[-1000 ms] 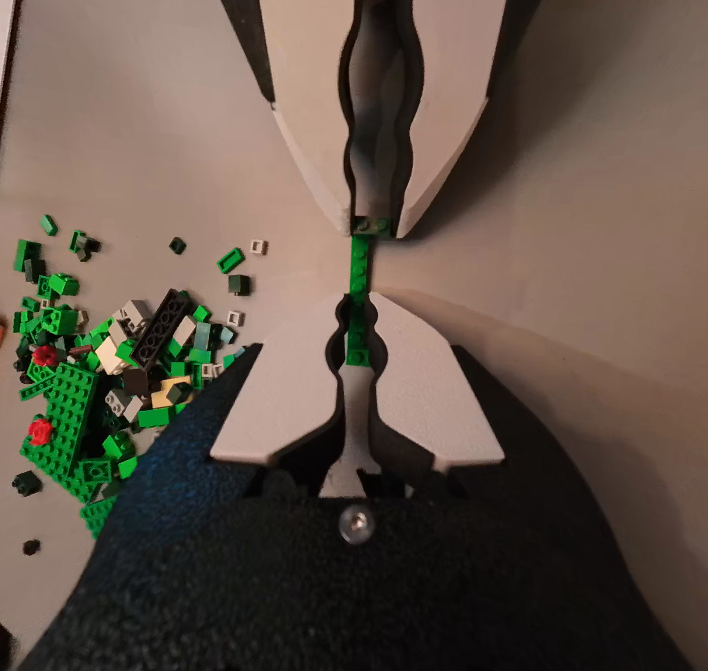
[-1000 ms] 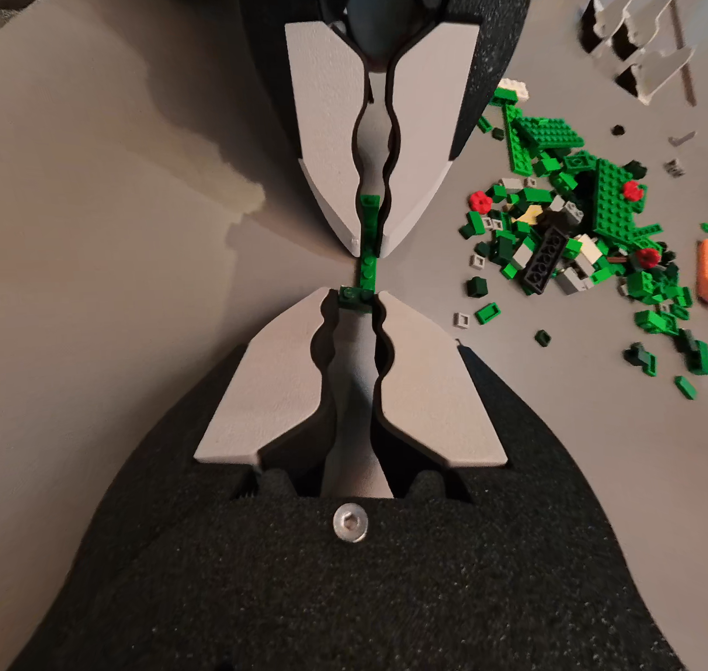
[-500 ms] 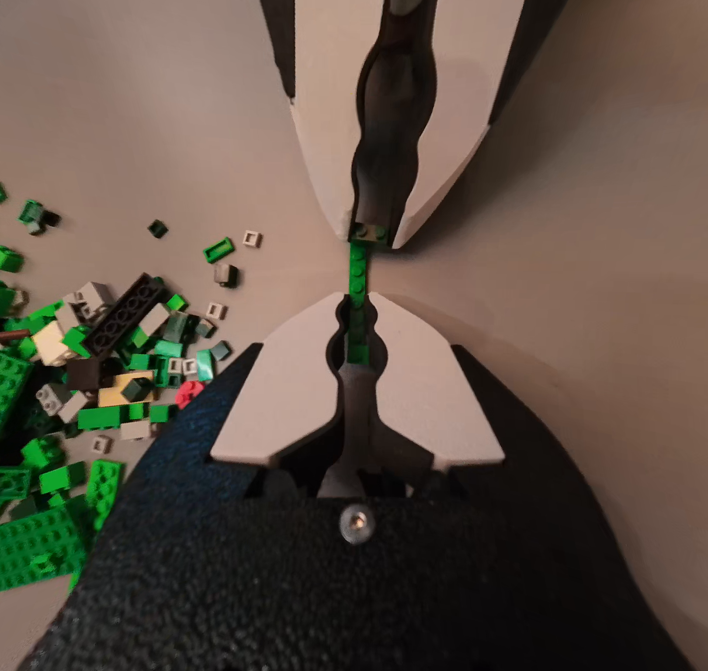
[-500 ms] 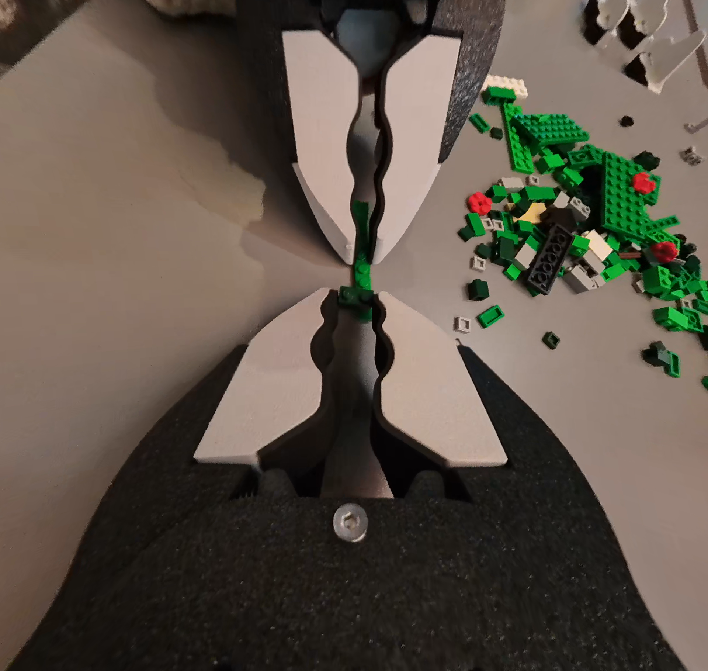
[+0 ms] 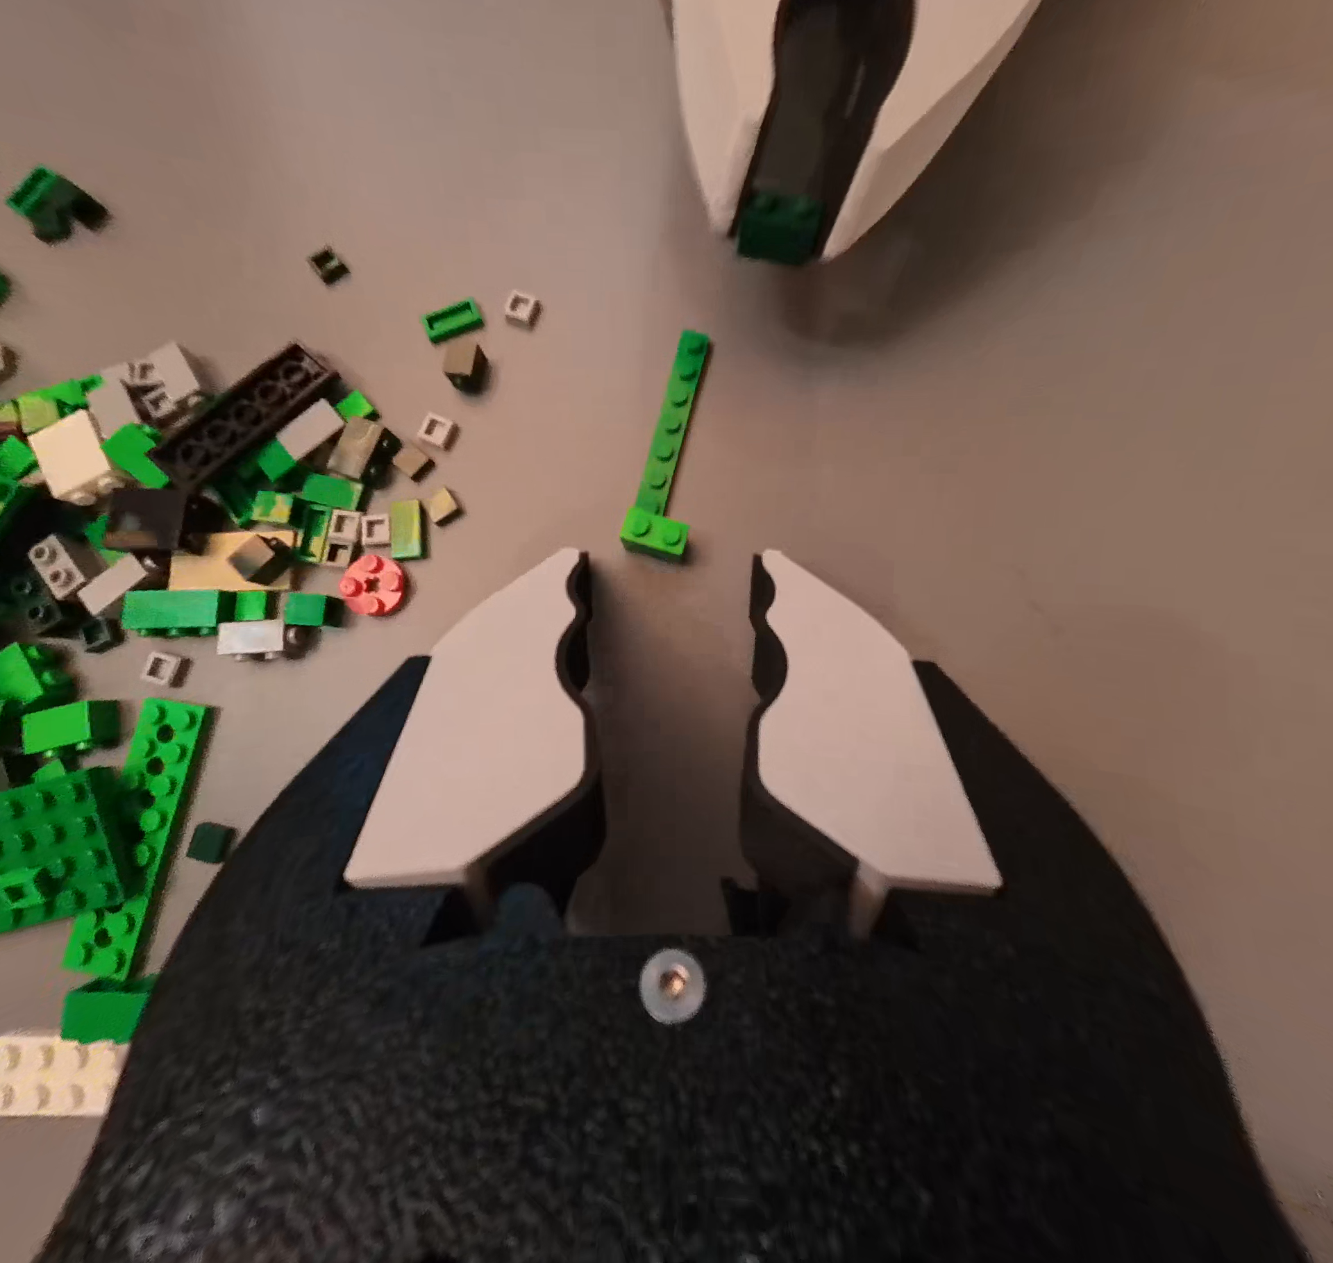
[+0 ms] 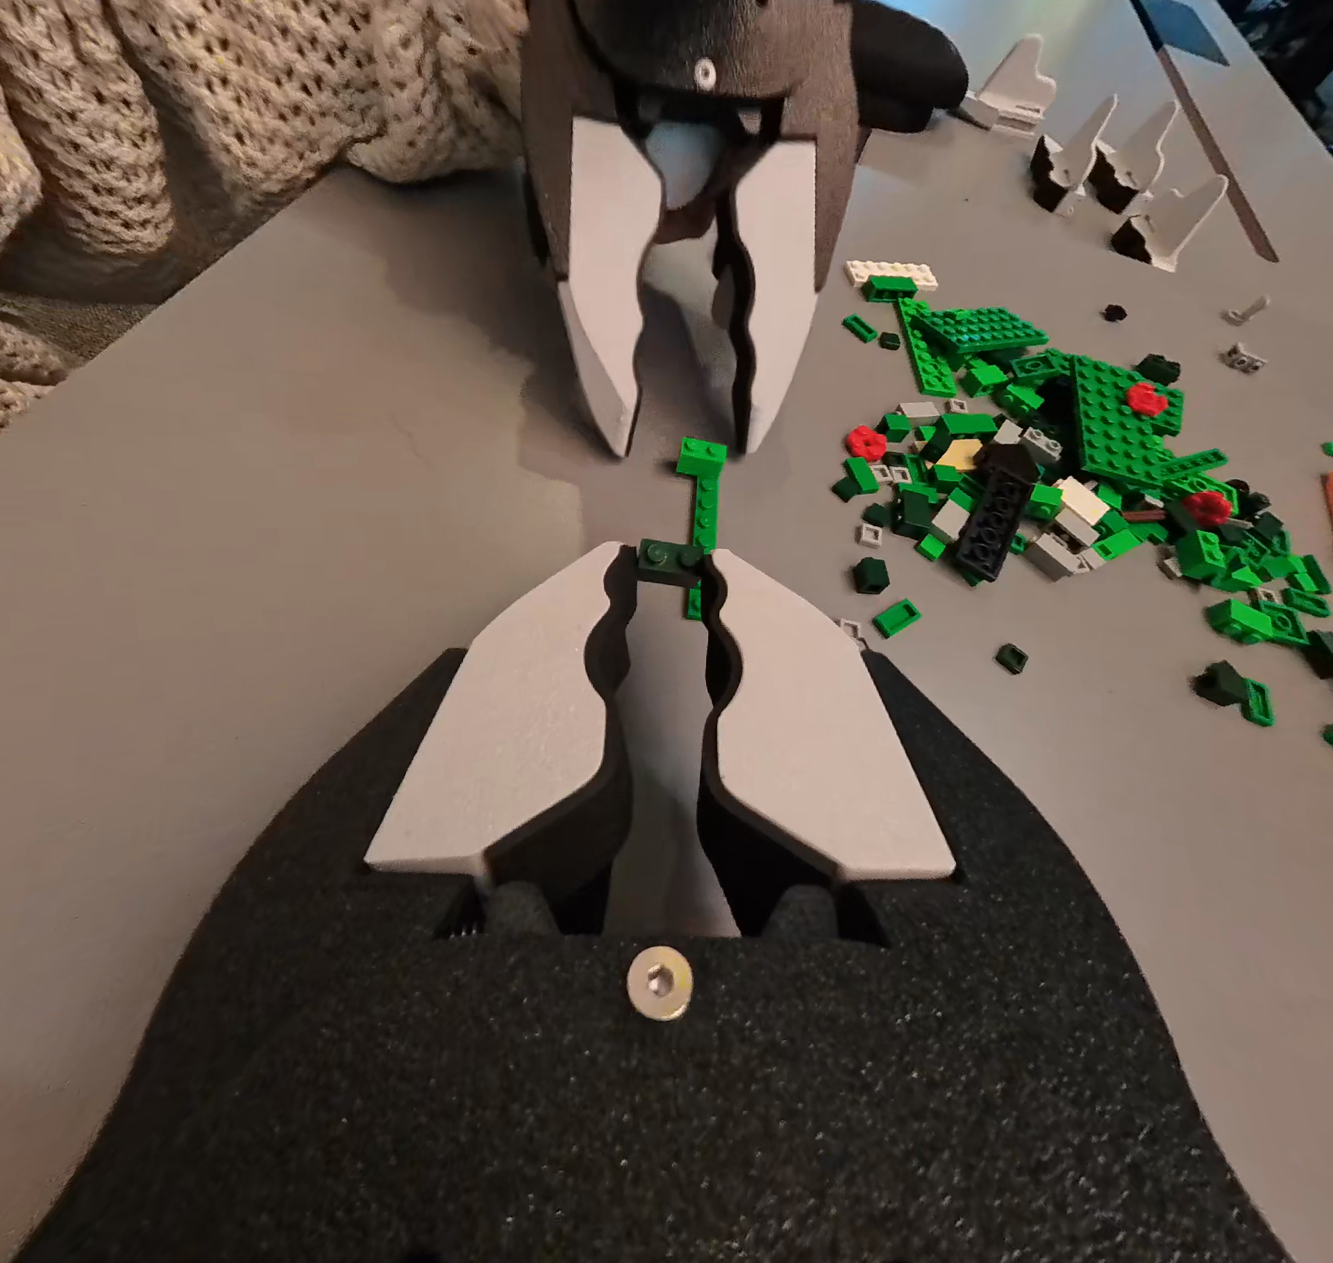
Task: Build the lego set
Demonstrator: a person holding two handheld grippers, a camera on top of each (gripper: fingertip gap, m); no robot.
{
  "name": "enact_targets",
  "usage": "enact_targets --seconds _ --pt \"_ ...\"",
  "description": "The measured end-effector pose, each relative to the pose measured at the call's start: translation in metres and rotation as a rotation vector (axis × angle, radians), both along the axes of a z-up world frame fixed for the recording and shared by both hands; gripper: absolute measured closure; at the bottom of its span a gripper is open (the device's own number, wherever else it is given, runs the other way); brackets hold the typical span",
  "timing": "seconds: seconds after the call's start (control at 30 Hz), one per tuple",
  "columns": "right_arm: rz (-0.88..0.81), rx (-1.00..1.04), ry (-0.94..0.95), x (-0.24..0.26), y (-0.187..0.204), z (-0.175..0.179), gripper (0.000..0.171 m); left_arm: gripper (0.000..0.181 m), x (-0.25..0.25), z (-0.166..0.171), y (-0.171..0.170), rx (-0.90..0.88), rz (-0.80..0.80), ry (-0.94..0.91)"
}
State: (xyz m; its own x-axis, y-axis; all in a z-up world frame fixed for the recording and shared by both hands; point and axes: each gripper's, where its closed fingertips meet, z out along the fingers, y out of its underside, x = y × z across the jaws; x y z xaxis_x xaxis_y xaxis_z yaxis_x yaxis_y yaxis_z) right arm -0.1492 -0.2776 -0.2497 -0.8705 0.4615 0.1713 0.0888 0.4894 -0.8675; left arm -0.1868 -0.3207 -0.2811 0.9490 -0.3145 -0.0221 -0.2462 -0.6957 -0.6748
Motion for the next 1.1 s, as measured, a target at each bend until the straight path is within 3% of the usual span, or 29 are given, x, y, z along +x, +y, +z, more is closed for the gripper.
enact_targets --seconds 0.03,0.27,0.43,0.57,0.7,0.8,0.93,1.0,1.1 --pt "0.004 0.001 0.002 0.001 0.000 0.000 0.155 0.140 0.000 0.000 0.003 0.018 -0.003 -0.012" --pt "-0.011 0.053 0.051 0.003 0.006 -0.003 0.155 0.156 -0.002 -0.002 0.013 0.044 -0.049 -0.035" --pt "-0.038 0.116 0.283 0.006 0.016 0.006 0.154 0.165 0.004 0.010 0.022 0.177 -0.109 0.203" --pt "-0.110 0.071 0.400 0.014 0.033 0.021 0.154 0.165 0.029 0.024 0.041 0.243 -0.145 0.208" --pt "-0.204 0.071 0.424 0.027 0.058 0.023 0.154 0.165 0.046 0.014 0.051 0.104 -0.179 0.064" --pt "-0.226 0.087 0.414 0.038 0.064 0.020 0.154 0.154 0.049 0.003 0.048 0.005 -0.193 -0.002" --pt "-0.227 0.095 0.413 0.041 0.064 0.019 0.154 0.141 0.043 0.012 0.053 0.011 -0.260 0.069" --pt "-0.237 0.079 0.407 0.040 0.065 0.021 0.154 0.161 0.050 0.022 0.061 -0.013 -0.311 0.024" --pt "-0.256 0.050 0.408 0.040 0.068 0.025 0.154 0.164 0.062 0.017 0.065 -0.210 -0.355 -0.111"
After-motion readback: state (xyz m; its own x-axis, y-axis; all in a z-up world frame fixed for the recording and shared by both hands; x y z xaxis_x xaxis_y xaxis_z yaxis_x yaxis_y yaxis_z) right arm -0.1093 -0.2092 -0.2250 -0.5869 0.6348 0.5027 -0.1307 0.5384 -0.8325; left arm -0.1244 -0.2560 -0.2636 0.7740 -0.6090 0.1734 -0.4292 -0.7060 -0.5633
